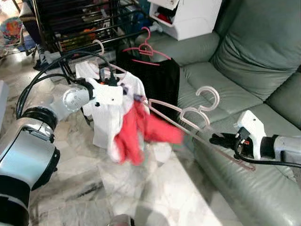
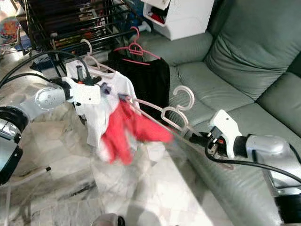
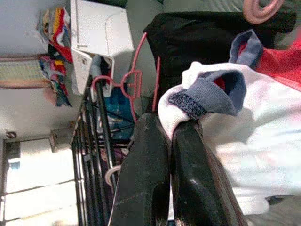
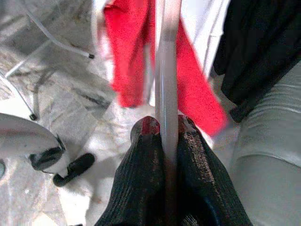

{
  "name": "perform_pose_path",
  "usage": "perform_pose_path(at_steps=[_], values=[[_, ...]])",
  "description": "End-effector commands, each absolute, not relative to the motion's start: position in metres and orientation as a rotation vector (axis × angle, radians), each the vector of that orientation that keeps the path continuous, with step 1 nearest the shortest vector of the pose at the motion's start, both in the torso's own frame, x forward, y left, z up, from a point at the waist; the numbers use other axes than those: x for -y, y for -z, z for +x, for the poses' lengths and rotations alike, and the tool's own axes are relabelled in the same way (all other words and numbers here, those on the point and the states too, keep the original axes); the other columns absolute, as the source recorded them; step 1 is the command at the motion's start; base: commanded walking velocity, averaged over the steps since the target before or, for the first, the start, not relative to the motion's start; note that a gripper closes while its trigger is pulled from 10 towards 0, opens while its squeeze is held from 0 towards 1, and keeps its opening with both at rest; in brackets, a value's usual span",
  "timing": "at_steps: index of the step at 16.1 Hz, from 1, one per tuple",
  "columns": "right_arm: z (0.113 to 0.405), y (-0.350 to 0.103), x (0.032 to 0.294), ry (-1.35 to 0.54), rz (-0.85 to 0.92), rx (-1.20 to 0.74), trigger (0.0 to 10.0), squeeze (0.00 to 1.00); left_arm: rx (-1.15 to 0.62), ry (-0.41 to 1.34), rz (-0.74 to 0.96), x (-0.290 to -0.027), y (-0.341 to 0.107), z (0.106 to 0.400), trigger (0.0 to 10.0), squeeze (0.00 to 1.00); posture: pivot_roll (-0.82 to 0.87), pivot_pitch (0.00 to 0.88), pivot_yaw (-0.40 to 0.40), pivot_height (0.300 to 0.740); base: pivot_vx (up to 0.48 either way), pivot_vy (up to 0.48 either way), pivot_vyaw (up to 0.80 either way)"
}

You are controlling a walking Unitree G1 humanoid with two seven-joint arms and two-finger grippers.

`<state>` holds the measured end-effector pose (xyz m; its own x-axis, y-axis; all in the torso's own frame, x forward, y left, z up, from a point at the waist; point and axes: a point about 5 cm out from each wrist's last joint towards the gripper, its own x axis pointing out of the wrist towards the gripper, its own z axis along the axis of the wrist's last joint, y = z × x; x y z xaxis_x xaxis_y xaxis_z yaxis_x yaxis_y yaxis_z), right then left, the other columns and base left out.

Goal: Hang hanger

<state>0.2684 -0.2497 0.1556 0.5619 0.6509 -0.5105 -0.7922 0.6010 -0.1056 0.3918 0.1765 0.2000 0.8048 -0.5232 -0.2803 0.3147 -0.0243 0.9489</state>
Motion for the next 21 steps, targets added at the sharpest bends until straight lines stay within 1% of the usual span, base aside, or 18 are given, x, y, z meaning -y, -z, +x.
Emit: perform_pose_path(at_steps=[1,5,8,13,17,20,21], values=[[0.271,-0.16,0.25,-0.864,-0.35,-0.433,10.0,0.0,0.171,0.666,1.423,-0.178,-0.198,0.391,10.0,0.0,-0.03,0.035,0.094,0.74,0.0,0.0,0.0],[0.27,-0.154,0.249,-0.878,-0.346,-0.459,10.0,0.0,0.222,0.738,1.387,-0.166,-0.198,0.388,10.0,0.0,-0.03,0.034,0.09,0.74,0.0,0.0,0.0],[0.27,-0.149,0.247,-0.891,-0.33,-0.465,10.0,0.0,0.307,0.819,1.362,-0.15,-0.2,0.384,10.0,0.0,-0.03,0.034,0.088,0.74,0.0,0.0,0.0],[0.27,-0.15,0.252,-0.882,-0.364,-0.472,10.0,0.0,0.333,0.901,1.34,-0.141,-0.196,0.379,10.0,0.0,-0.03,0.032,0.089,0.74,0.0,0.0,0.0],[0.273,-0.16,0.25,-0.883,-0.366,-0.426,10.0,0.0,0.342,0.953,1.349,-0.139,-0.188,0.374,10.0,0.0,-0.04,0.031,0.09,0.74,0.0,0.0,0.0],[0.275,-0.153,0.247,-0.881,-0.355,-0.423,10.0,0.0,0.423,1.031,1.311,-0.128,-0.186,0.365,10.0,0.0,-0.03,0.03,0.084,0.74,0.0,0.0,0.0],[0.286,-0.154,0.251,-0.781,-0.33,-0.381,10.0,0.0,0.501,1.082,1.272,-0.12,-0.186,0.358,10.0,0.0,-0.03,0.03,0.083,0.74,0.0,0.0,0.0]])
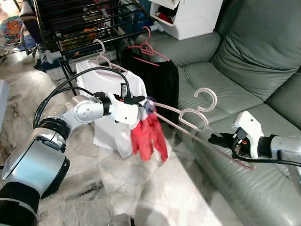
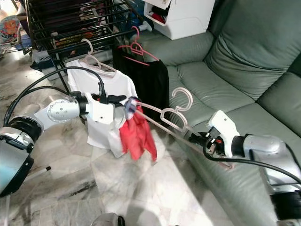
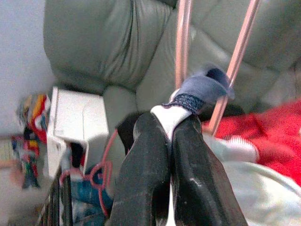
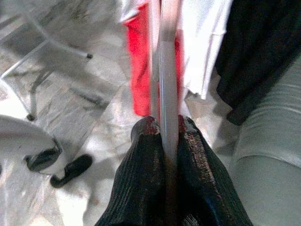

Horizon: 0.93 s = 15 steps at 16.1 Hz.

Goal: Hang hanger

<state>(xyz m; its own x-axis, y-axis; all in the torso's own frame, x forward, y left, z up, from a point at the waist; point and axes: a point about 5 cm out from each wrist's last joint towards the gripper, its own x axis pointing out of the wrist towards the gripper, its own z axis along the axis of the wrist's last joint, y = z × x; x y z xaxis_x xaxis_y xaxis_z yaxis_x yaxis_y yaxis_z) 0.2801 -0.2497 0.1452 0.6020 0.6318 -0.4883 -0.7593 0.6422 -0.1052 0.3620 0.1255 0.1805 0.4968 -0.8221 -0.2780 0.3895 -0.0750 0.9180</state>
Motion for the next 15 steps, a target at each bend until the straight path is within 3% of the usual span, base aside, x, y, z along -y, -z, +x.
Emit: perform_pose_path(at_steps=[1,4,7,10,11,15], values=[[0.291,-0.152,0.254,-0.734,-0.307,-0.373,10.0,0.0,0.557,1.118,1.257,-0.113,-0.185,0.353,10.0,0.0,-0.03,0.03,0.082,0.74,0.0,0.0,0.0],[0.293,-0.143,0.248,-0.71,-0.25,-0.358,10.0,0.0,0.67,1.249,1.166,-0.091,-0.173,0.333,10.0,0.0,-0.03,0.029,0.079,0.74,0.0,0.0,0.0],[0.295,-0.137,0.237,-0.652,-0.192,-0.312,10.0,0.0,0.571,1.234,0.98,-0.085,-0.144,0.321,10.0,0.0,-0.03,0.028,0.079,0.74,0.0,0.0,0.0],[0.291,-0.136,0.216,-0.613,-0.087,-0.225,10.0,0.0,0.449,1.02,0.781,-0.091,-0.126,0.323,10.0,0.0,-0.03,0.029,0.066,0.74,0.0,0.0,0.0],[0.292,-0.135,0.207,-0.509,-0.022,-0.153,10.0,0.0,0.392,0.855,0.668,-0.1,-0.122,0.327,10.0,0.0,-0.03,0.027,0.055,0.74,0.0,0.0,0.0],[0.291,-0.127,0.196,-0.283,0.14,-0.113,10.0,0.0,0.31,0.521,0.468,-0.13,-0.125,0.326,10.0,0.0,-0.02,0.035,0.043,0.74,0.0,0.0,0.0]])
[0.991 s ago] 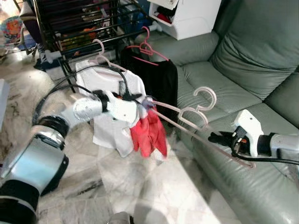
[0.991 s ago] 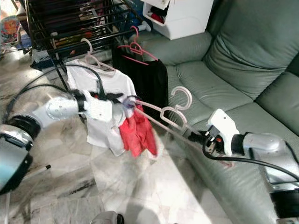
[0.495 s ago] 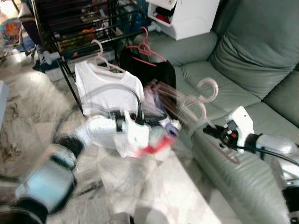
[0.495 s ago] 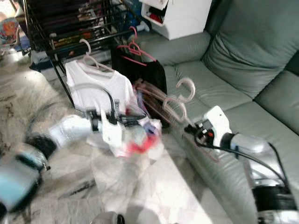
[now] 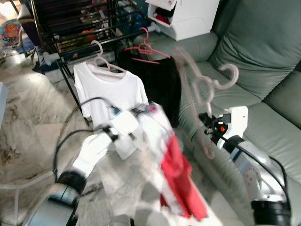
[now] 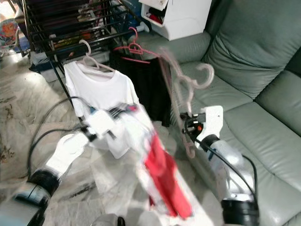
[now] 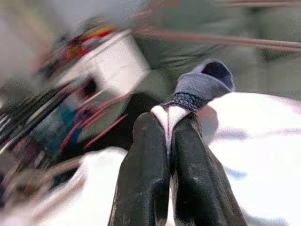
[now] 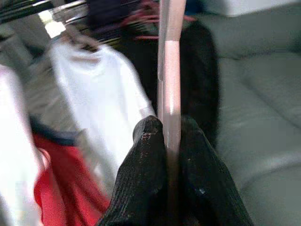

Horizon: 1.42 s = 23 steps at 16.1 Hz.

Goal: Hang hanger

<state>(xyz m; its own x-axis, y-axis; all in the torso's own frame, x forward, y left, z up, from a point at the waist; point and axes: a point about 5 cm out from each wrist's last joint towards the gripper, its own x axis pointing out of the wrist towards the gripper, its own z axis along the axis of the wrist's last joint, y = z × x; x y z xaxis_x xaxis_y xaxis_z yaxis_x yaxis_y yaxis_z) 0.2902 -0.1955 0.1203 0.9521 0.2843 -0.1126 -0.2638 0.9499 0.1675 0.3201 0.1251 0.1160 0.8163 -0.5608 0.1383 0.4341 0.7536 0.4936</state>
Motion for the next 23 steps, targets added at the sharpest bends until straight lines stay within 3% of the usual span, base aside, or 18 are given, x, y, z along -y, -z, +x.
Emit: perform_pose_path(at_steps=[1,7,14,23], values=[[0.289,-0.126,0.194,-0.198,0.165,-0.098,10.0,0.0,0.272,0.429,0.37,-0.136,-0.127,0.319,10.0,0.0,-0.01,0.037,0.038,0.74,0.0,0.0,0.0],[0.268,-0.106,0.183,-0.045,0.163,-0.143,10.0,0.0,0.16,0.321,0.255,-0.142,-0.129,0.289,10.0,0.0,0.0,0.044,0.02,0.74,0.0,0.0,0.0],[0.273,-0.107,0.185,-0.017,0.158,-0.146,10.0,0.0,0.113,0.332,0.247,-0.144,-0.141,0.291,10.0,0.0,0.0,0.052,0.025,0.74,-0.04,0.0,0.0],[0.277,-0.108,0.186,-0.014,0.154,-0.146,10.0,0.0,0.1,0.345,0.25,-0.142,-0.143,0.291,10.0,0.0,-0.01,0.05,0.025,0.74,-0.23,0.0,0.0]])
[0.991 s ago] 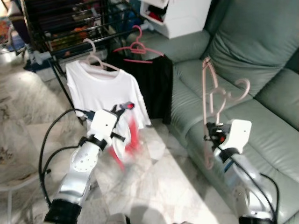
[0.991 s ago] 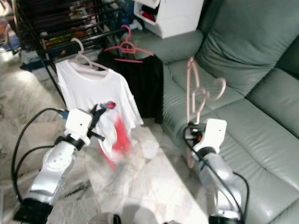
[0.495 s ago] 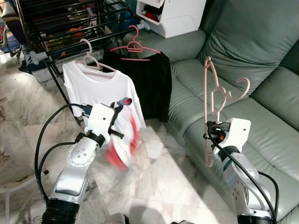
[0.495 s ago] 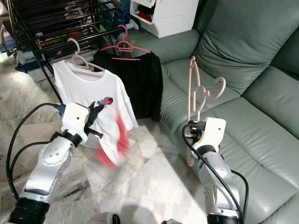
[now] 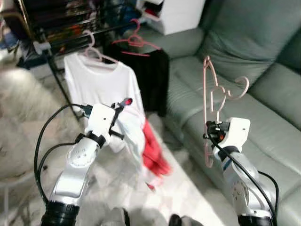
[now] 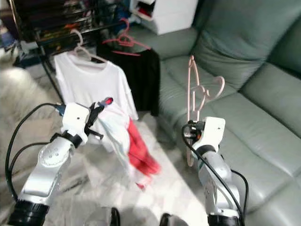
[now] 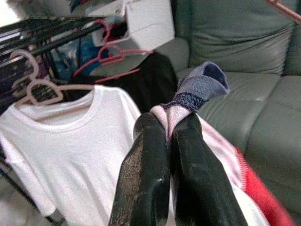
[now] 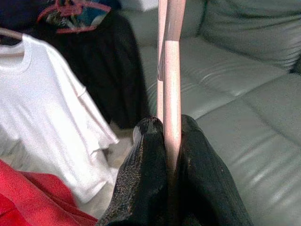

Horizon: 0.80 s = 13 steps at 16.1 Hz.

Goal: Hang hanger

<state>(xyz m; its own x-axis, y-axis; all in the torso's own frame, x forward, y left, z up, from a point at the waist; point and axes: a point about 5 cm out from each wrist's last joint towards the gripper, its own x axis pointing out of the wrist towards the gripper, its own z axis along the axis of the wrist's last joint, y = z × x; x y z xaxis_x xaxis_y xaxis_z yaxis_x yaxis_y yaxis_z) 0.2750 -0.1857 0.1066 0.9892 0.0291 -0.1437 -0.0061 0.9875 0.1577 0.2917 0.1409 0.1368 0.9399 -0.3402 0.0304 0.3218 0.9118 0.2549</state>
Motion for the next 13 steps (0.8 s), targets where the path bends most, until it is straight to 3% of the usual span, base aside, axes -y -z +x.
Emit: perform_pose_path(at_steps=[1,8,13], values=[[0.2773,-0.1076,0.1858,-0.012,0.155,-0.145,10.0,0.0,0.099,0.349,0.25,-0.1413,-0.1435,0.2915,10.0,0.0,-0.01,0.049,0.025,0.74,-0.319,0.0,0.0],[0.2804,-0.1079,0.1858,-0.009,0.161,-0.146,10.0,0.0,0.102,0.409,0.238,-0.1353,-0.1449,0.2893,10.0,0.0,0.0,0.047,0.023,0.74,0.0,0.0,0.0],[0.2789,-0.1044,0.1841,-0.011,0.168,-0.164,10.0,0.0,0.084,0.448,0.216,-0.1333,-0.1433,0.2861,10.0,0.0,-0.01,0.05,0.026,0.74,0.0,0.0,-0.76]])
